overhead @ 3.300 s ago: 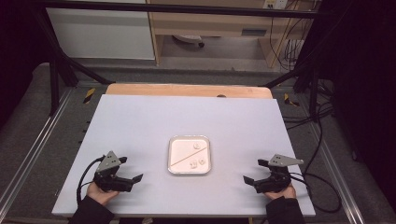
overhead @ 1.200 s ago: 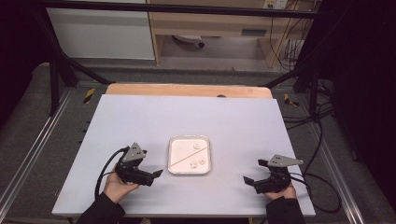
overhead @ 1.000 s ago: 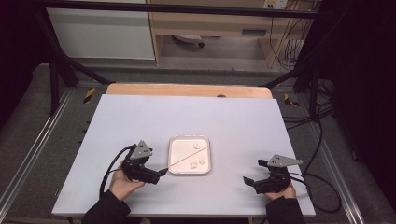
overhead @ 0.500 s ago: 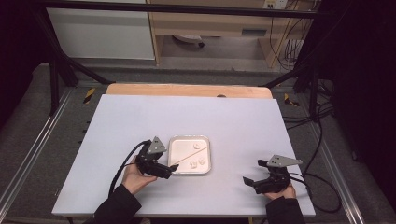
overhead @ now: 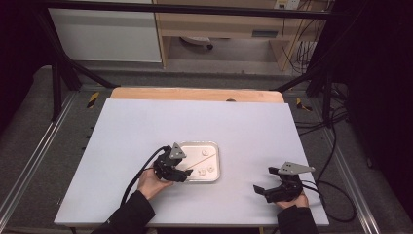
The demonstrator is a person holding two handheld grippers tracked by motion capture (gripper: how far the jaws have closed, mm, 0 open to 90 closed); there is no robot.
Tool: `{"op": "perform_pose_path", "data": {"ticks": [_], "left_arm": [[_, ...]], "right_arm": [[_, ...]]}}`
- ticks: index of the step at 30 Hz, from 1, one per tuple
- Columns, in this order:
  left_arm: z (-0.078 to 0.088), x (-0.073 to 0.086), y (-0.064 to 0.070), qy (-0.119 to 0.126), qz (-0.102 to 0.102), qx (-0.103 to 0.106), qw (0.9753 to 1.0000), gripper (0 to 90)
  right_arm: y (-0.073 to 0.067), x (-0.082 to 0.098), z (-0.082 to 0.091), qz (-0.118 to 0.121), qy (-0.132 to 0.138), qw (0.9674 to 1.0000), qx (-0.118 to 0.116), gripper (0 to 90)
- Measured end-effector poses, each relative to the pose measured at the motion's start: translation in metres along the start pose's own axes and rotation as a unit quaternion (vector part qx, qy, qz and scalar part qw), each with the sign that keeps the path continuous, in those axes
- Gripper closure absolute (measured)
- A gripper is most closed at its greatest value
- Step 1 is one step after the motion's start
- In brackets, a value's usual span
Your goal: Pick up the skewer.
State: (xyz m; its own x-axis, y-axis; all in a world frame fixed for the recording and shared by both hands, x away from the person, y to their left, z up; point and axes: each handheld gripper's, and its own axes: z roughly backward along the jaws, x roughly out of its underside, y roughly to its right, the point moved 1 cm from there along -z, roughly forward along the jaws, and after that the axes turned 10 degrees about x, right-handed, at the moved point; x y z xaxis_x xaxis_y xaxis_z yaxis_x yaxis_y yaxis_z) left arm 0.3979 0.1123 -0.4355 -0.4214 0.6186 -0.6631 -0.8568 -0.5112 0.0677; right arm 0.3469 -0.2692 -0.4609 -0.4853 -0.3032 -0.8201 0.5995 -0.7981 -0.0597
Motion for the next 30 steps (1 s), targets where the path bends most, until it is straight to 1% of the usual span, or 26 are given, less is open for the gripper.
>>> {"op": "perform_pose_path", "data": {"ticks": [2, 3, 5, 6, 7, 9, 10, 12, 15, 23, 30], "left_arm": [[-0.001, 0.0, 0.0, -0.001, 0.001, 0.0, 1.0, 43.0], [-0.003, 0.0, -0.001, 0.001, 0.008, 0.01, 0.9999, 44.7], [-0.003, 0.0, -0.001, 0.001, 0.011, 0.013, 0.9998, 48.5], [-0.004, 0.0, -0.001, 0.001, 0.012, 0.014, 0.9998, 48.5], [-0.005, 0.001, -0.002, 0.0, 0.013, 0.016, 0.9998, 53.3], [-0.006, 0.001, -0.002, -0.002, 0.014, 0.017, 0.9998, 56.7], [-0.006, 0.001, -0.003, -0.001, 0.014, 0.017, 0.9998, 56.7], [-0.009, 0.002, -0.002, -0.004, 0.013, 0.019, 0.9997, 62.4], [-0.01, 0.002, -0.002, -0.006, 0.009, 0.016, 0.9998, 67.7], [-0.012, 0.003, -0.003, -0.005, 0.008, 0.015, 0.9998, 76.8], [-0.014, 0.002, -0.001, -0.005, 0.001, 0.011, 0.9999, 79.4]], "right_arm": [[0.0, 0.0, 0.0, -0.001, 0.0, 1.0, 0.0, 1.5], [0.0, 0.0, 0.0, 0.001, 0.0, 1.0, 0.0, 1.5], [0.0, 0.0, 0.0, 0.0, 0.0, 1.0, 0.0, 1.5], [0.0, 0.0, 0.0, 0.0, 0.0, 1.0, 0.0, 1.5], [0.0, 0.0, -0.001, 0.001, -0.001, 1.0, -0.001, 1.5], [0.0, 0.0, 0.0, 0.002, 0.0, 1.0, -0.001, 1.5], [0.0, 0.0, 0.0, 0.002, 0.0, 1.0, -0.001, 1.5], [0.0, 0.0, 0.0, 0.001, 0.0, 1.0, -0.001, 1.5], [0.0, 0.0, 0.0, 0.001, 0.0, 1.0, -0.002, 1.5], [0.0, 0.0, 0.0, 0.002, 0.001, 1.0, -0.002, 1.5], [0.0, 0.0, 0.0, 0.002, 0.0, 1.0, -0.003, 1.5]]}}
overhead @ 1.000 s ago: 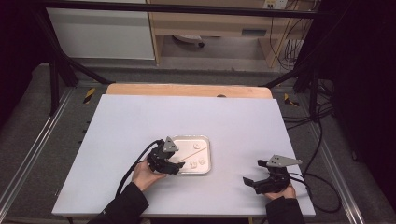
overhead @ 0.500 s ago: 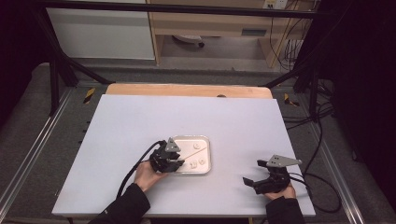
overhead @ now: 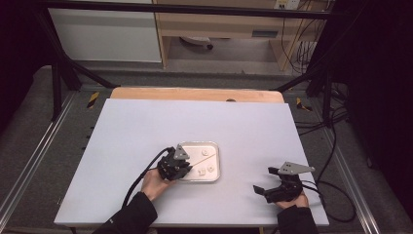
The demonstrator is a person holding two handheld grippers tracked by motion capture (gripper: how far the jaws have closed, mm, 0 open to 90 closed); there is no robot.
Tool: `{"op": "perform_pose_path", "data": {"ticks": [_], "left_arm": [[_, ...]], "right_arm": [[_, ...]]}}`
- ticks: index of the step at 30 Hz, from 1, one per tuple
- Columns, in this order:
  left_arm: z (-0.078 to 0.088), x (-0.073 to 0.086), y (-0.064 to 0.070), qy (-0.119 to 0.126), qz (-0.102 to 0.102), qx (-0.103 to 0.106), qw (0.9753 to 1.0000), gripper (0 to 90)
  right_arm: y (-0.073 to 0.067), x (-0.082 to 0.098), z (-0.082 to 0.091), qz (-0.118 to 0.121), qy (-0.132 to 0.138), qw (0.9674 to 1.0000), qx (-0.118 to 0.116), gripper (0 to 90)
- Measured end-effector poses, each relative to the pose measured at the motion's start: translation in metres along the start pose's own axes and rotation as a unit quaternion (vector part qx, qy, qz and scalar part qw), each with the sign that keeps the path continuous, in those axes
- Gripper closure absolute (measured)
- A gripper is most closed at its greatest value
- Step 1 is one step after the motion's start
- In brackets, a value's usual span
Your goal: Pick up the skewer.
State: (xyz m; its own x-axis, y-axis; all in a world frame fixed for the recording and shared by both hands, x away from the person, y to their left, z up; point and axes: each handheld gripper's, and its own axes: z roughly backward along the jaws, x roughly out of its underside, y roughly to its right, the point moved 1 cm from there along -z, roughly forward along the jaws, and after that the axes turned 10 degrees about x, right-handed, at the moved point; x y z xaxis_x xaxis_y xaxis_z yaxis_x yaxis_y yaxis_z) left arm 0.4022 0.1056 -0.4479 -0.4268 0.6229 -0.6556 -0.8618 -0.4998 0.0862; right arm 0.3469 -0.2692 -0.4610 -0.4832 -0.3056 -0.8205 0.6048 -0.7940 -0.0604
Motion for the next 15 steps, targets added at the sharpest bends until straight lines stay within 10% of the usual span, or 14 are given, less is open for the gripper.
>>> {"op": "perform_pose_path", "data": {"ticks": [15], "left_arm": [[0.0, 0.0003, 0.0002, -0.001, -0.007, -0.006, 1.0, 87.7]], "right_arm": [[-0.0003, 0.0001, -0.0004, 0.0, 0.0, 1.0, -0.001, 1.5]]}}
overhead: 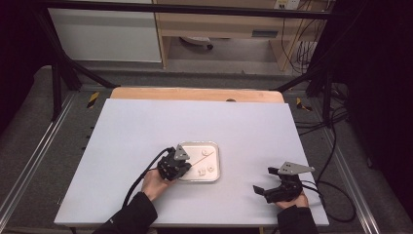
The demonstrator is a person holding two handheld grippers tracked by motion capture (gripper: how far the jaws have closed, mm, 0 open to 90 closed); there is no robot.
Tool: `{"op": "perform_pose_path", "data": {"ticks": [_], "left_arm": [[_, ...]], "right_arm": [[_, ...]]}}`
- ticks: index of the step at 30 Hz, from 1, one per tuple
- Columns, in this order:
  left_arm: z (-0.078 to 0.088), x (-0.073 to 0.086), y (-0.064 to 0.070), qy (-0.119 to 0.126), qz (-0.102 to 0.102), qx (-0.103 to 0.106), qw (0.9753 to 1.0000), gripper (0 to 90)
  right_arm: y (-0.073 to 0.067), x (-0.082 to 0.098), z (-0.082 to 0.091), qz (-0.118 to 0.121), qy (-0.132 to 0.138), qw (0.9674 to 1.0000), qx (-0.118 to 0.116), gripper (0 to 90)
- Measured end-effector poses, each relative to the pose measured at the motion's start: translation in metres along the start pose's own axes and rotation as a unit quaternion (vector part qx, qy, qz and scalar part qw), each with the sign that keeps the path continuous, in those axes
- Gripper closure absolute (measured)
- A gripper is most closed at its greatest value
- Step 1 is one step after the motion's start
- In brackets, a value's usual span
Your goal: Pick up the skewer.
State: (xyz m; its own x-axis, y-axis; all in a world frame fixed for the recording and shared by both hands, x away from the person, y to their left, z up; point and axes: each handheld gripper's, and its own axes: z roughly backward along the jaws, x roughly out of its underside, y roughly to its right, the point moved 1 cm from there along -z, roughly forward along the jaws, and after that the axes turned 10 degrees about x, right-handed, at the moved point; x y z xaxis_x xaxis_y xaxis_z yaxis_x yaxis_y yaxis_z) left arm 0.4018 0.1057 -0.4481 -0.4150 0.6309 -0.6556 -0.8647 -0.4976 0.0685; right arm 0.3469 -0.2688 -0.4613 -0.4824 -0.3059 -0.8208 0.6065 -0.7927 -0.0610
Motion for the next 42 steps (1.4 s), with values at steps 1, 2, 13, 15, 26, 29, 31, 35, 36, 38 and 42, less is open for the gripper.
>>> {"op": "perform_pose_path", "data": {"ticks": [1, 2, 13, 15, 26, 29, 31, 35, 36, 38, 42], "left_arm": [[0.0, 0.0, 0.0, 0.001, -0.002, 0.0, 1.0, 87.9], [0.0, 0.0, 0.0, 0.003, -0.005, -0.001, 1.0, 88.1], [0.003, 0.001, 0.001, 0.021, -0.004, 0.0, 0.9998, 88.5], [0.006, 0.001, 0.002, 0.029, -0.004, 0.001, 0.9996, 88.6], [0.015, 0.0, 0.004, 0.053, 0.0, 0.005, 0.9986, 88.7], [0.018, 0.0, 0.004, 0.059, 0.002, 0.007, 0.9982, 88.8], [0.02, -0.001, 0.005, 0.062, 0.003, 0.008, 0.998, 88.8], [0.024, -0.001, 0.005, 0.071, 0.006, 0.01, 0.9974, 88.8], [0.025, -0.002, 0.005, 0.075, 0.008, 0.013, 0.9971, 88.7], [0.028, -0.002, 0.005, 0.079, 0.01, 0.015, 0.9967, 88.7], [0.032, -0.002, 0.006, 0.083, 0.01, 0.019, 0.9963, 88.7]], "right_arm": [[0.0, 0.0, 0.0, 0.0, 0.0, 1.0, 0.0, 1.5], [0.0, 0.0, 0.0, 0.0, 0.0, 1.0, 0.0, 1.5], [0.0, 0.0, 0.0, 0.001, -0.001, 1.0, -0.001, 1.5], [0.0, 0.0, 0.0, 0.0, -0.001, 1.0, -0.001, 1.5], [0.0, 0.0, 0.0, 0.001, -0.001, 1.0, -0.002, 1.5], [0.0, 0.0, 0.0, 0.001, -0.001, 1.0, -0.002, 1.5], [0.0, 0.0, 0.0, 0.002, -0.001, 1.0, -0.002, 1.5], [0.0, 0.0, 0.0, 0.001, 0.0, 1.0, -0.003, 1.5], [0.0, 0.0, 0.0, 0.001, 0.0, 1.0, -0.003, 1.5], [0.0, 0.0, 0.0, 0.002, 0.0, 1.0, -0.003, 1.5], [-0.001, 0.0, 0.0, 0.003, 0.0, 1.0, -0.003, 1.5]]}}
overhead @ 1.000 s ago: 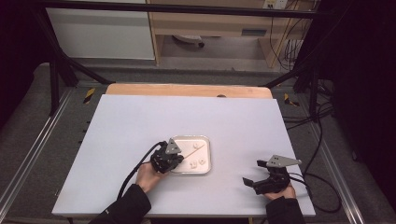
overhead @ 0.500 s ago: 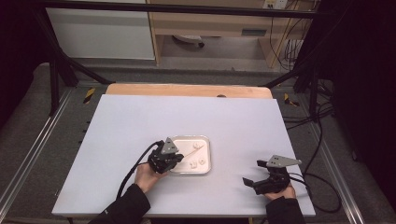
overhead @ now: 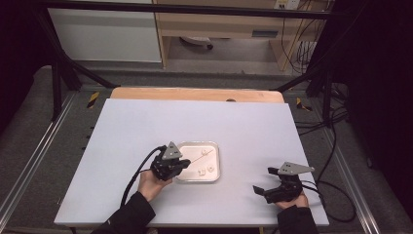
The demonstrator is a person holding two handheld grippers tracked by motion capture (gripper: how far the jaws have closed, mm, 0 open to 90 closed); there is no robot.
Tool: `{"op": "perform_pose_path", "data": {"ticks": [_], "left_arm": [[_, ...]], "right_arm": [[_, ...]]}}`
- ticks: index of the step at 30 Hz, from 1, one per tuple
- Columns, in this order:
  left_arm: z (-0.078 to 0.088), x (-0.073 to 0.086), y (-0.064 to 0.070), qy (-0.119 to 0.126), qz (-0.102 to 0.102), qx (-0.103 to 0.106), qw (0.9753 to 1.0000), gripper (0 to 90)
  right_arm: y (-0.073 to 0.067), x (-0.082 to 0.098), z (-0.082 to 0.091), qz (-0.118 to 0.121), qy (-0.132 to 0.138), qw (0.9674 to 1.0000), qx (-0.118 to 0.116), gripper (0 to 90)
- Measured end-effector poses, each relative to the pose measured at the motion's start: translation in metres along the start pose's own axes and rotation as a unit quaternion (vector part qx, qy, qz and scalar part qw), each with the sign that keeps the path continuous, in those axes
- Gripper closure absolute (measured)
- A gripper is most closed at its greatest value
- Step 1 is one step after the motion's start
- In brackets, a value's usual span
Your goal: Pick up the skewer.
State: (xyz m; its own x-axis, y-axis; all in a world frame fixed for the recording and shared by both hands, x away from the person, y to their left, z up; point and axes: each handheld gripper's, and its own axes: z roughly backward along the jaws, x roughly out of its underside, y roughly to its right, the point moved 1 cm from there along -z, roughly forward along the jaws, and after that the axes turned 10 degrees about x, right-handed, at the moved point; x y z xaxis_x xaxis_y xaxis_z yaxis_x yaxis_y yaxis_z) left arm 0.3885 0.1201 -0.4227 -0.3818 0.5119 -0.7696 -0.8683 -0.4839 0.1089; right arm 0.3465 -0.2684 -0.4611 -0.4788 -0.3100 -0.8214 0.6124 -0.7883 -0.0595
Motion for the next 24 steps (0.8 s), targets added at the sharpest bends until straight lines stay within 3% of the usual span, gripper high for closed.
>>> {"op": "perform_pose_path", "data": {"ticks": [9, 24], "left_arm": [[0.004, -0.003, 0.006, 0.009, -0.002, 0.013, 0.9999, 88.7], [0.006, -0.011, 0.021, 0.014, -0.014, 0.037, 0.9991, 88.7]], "right_arm": [[-0.005, -0.004, 0.0, 0.021, 0.003, 0.9998, 0.004, 1.5], [-0.025, -0.019, -0.009, 0.087, -0.002, 0.9962, 0.01, 2.0]]}}
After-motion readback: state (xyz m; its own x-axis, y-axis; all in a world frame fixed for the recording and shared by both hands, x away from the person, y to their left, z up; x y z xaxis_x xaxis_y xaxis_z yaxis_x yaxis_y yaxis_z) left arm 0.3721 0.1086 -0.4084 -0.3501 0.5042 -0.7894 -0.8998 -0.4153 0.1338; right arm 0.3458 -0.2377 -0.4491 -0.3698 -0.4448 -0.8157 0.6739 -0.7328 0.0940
